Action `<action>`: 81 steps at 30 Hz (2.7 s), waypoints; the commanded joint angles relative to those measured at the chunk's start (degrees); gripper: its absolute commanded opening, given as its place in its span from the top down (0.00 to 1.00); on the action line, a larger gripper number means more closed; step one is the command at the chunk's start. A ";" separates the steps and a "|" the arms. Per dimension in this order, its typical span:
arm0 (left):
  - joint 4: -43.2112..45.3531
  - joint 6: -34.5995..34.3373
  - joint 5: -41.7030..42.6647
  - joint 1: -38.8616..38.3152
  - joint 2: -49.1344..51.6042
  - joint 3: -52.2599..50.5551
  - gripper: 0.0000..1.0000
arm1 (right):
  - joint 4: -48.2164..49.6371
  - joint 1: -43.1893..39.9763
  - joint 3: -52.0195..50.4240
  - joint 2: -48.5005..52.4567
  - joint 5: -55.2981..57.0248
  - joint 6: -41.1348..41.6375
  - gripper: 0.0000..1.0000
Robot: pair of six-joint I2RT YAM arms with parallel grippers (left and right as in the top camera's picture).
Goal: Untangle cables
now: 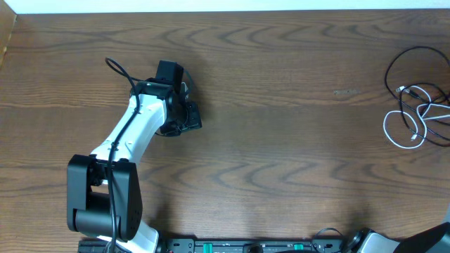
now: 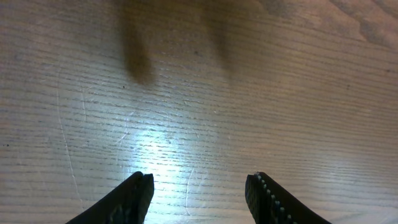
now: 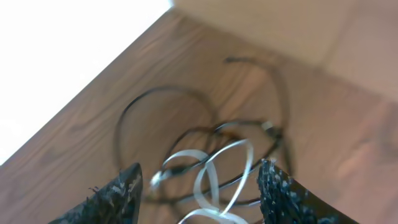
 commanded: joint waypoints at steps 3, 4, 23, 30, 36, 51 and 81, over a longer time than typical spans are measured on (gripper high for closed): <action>1.68 -0.13 0.33 0.17 0.39 -0.31 0.47 | -6.58 0.63 0.48 -0.42 -23.71 -0.11 0.43; 4.20 -0.11 3.15 0.07 0.37 -0.26 0.47 | -9.25 1.81 0.48 -0.37 -27.12 -1.88 0.42; -3.74 6.78 -16.61 -7.93 0.13 1.88 0.46 | -25.44 25.53 0.46 10.36 -17.66 -17.68 0.20; -16.04 6.10 -7.13 0.57 -0.85 1.86 0.46 | -34.69 27.52 0.46 12.09 -16.61 -17.16 0.11; -21.24 7.58 -5.62 3.04 -3.50 0.92 0.46 | -40.63 30.42 0.24 11.89 -10.54 -13.68 0.01; -7.56 7.63 -7.39 2.97 -46.95 -18.38 0.06 | -25.27 36.20 -23.10 -23.02 -6.16 -11.15 0.01; -6.12 7.65 -8.00 2.99 -68.46 -20.68 0.05 | -40.33 36.20 -25.99 -49.51 -4.87 -11.19 0.01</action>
